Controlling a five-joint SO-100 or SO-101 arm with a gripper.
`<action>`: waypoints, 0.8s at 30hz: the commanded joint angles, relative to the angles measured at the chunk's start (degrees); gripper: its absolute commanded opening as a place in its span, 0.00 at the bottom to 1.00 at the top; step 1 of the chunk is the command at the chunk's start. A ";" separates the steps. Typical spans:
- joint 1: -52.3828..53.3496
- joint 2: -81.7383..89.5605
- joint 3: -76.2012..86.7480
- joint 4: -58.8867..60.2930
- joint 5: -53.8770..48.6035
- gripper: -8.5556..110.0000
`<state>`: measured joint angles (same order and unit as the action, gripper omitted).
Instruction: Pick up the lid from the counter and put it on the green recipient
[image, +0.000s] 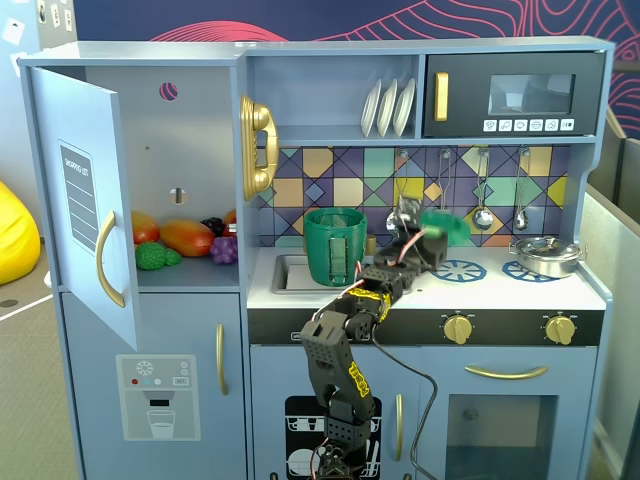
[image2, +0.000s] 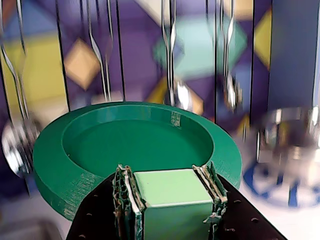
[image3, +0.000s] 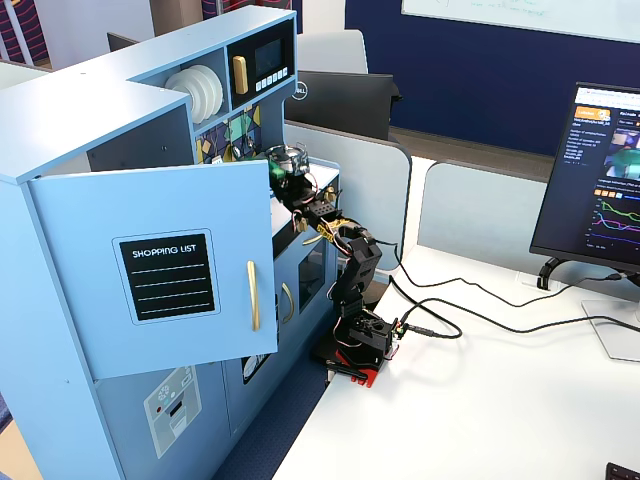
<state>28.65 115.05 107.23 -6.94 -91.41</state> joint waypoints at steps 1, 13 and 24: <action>-3.96 8.09 -10.28 7.65 -0.62 0.07; -23.64 10.63 -20.48 24.08 -7.38 0.07; -29.27 7.56 -20.30 24.43 -11.07 0.07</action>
<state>0.00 122.52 91.41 17.58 -101.78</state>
